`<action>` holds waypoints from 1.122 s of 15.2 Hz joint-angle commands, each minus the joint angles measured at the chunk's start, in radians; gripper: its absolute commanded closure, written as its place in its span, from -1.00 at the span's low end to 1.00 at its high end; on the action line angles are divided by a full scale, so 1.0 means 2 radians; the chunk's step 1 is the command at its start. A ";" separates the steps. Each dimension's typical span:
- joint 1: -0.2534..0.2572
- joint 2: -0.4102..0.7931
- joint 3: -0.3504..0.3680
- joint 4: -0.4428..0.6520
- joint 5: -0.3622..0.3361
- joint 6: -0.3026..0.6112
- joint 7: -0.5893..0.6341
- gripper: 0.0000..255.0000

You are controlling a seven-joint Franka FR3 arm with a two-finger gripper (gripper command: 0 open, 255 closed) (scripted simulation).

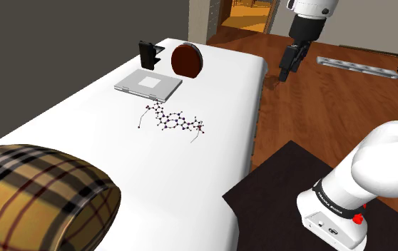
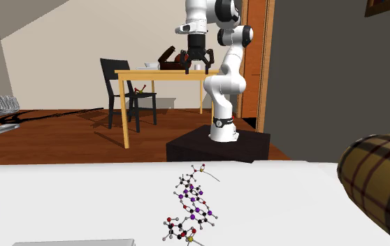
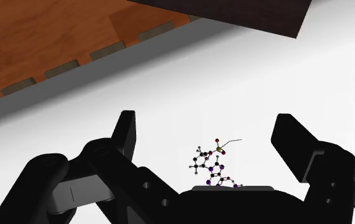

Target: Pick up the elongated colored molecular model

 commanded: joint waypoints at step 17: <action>0.029 0.223 0.050 -0.030 0.004 0.301 0.031 -1.00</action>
